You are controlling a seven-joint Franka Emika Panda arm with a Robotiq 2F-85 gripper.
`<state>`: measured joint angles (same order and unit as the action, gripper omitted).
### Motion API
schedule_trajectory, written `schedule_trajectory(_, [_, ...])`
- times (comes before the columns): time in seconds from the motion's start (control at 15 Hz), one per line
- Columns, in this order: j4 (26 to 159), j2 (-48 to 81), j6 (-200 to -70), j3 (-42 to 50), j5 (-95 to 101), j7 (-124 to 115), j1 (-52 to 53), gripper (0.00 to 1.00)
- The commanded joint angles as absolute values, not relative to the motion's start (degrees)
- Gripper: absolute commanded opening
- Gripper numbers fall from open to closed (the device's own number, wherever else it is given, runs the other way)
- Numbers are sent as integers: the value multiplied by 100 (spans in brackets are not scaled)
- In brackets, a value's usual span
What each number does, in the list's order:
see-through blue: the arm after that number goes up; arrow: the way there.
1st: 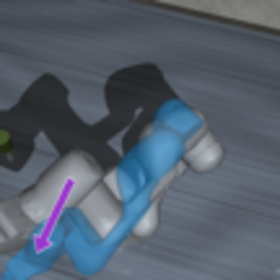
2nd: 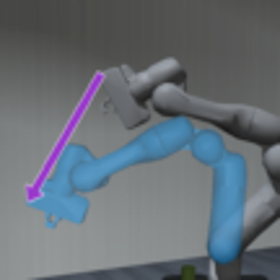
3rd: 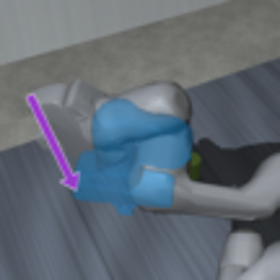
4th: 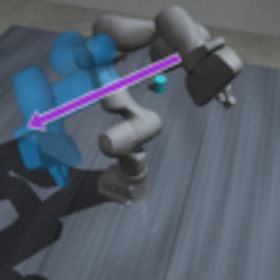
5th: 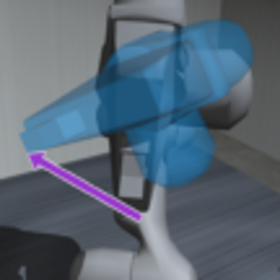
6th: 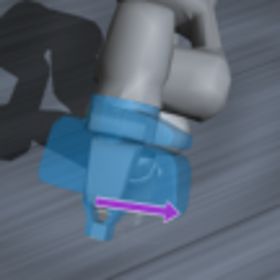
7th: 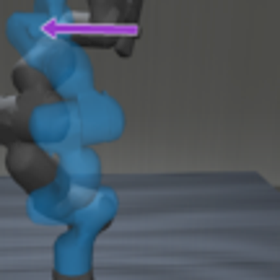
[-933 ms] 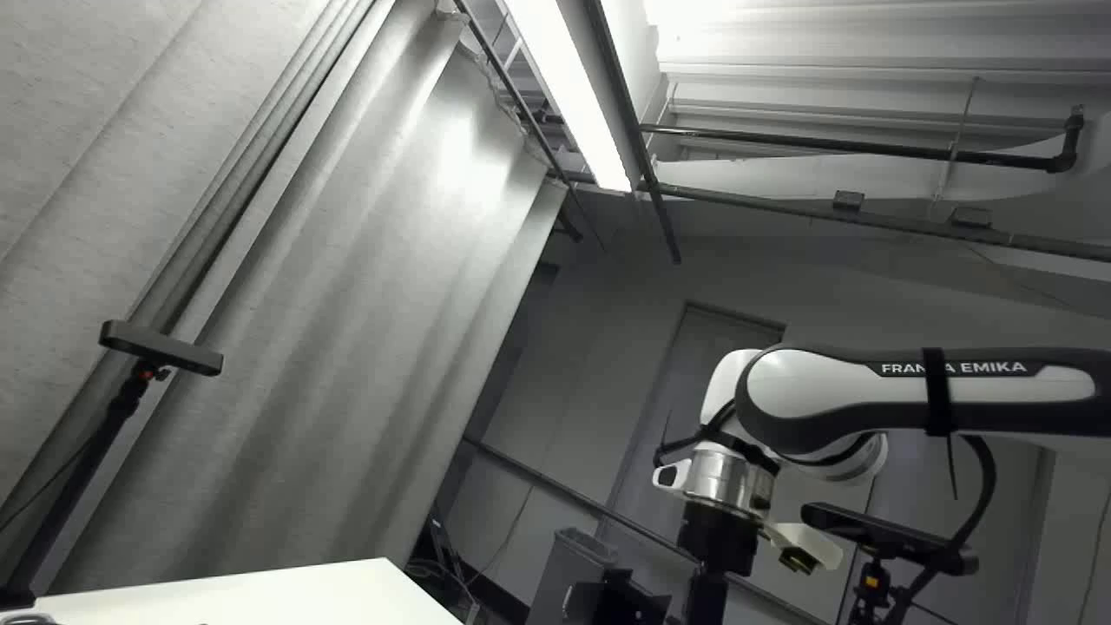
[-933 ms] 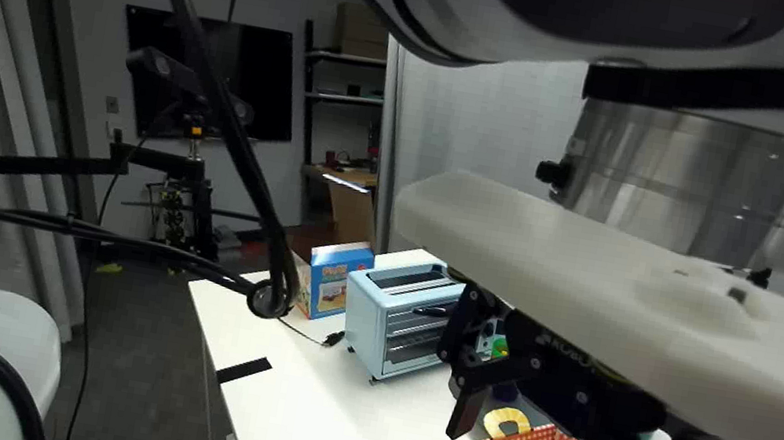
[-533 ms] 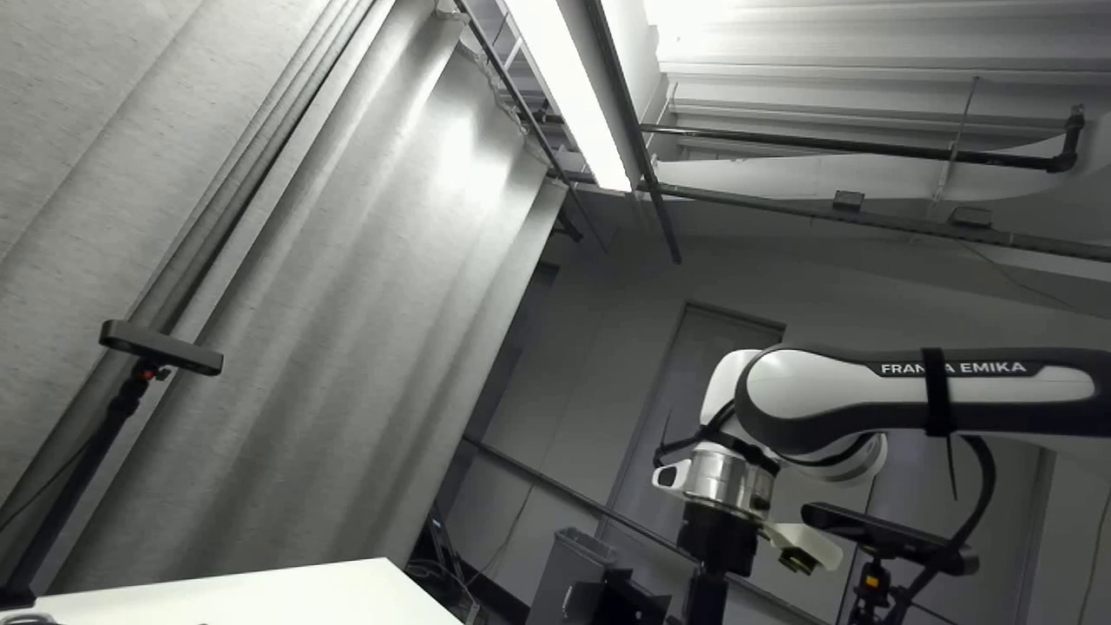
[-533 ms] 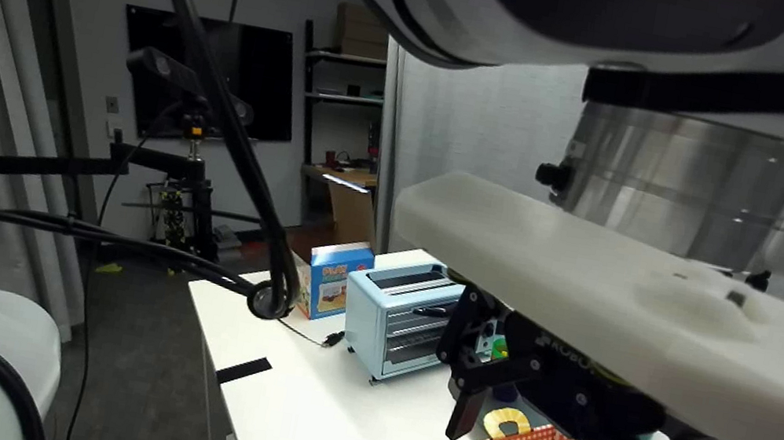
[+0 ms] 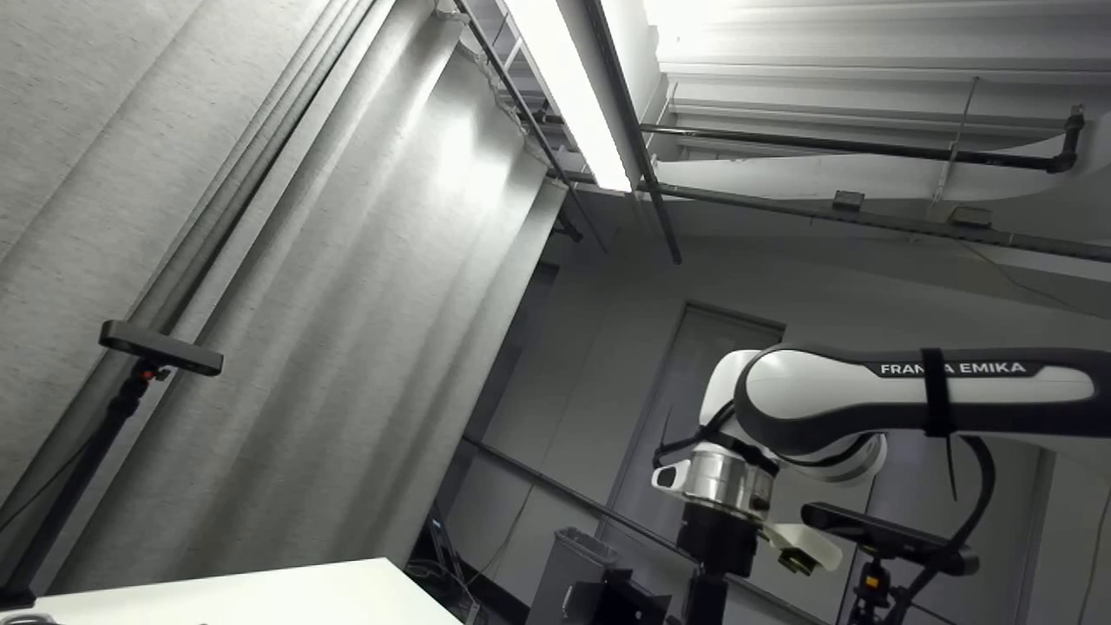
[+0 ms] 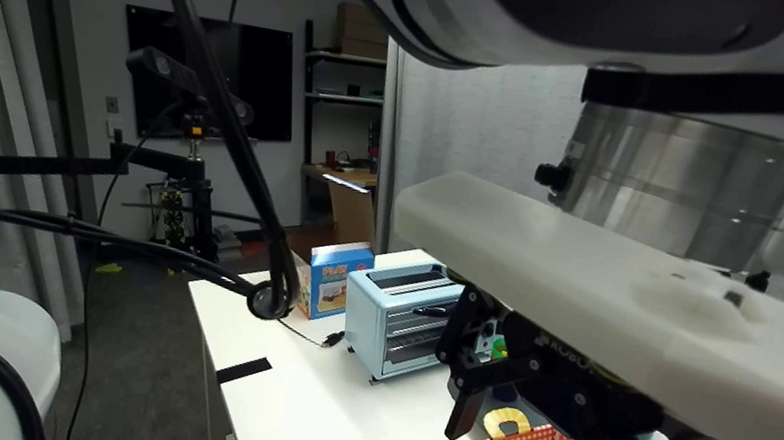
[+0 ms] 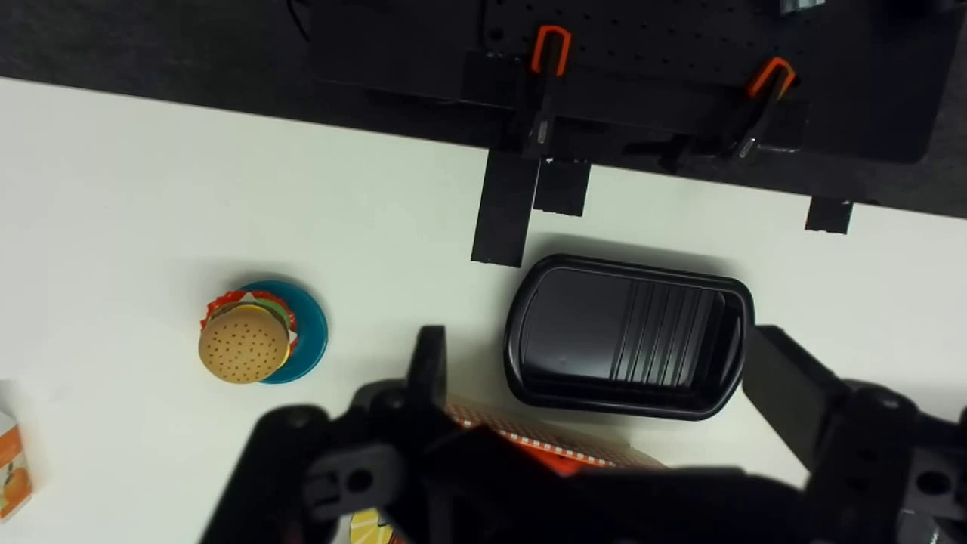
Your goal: Take the banana, orange, purple and lemon plush toys out of the box and put them on the tray
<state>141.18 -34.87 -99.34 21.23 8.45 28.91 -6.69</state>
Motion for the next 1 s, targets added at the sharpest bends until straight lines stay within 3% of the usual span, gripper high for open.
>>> schedule_trajectory(0.0, [12935, -3050, -9182, 1740, 695, 2614, -575, 100])
schedule_trajectory(0.47, [10947, -1788, -8332, 1306, 516, 2759, -259, 100])
schedule_trajectory(0.93, [11002, -1582, -8523, 1153, 470, 2687, -337, 100])
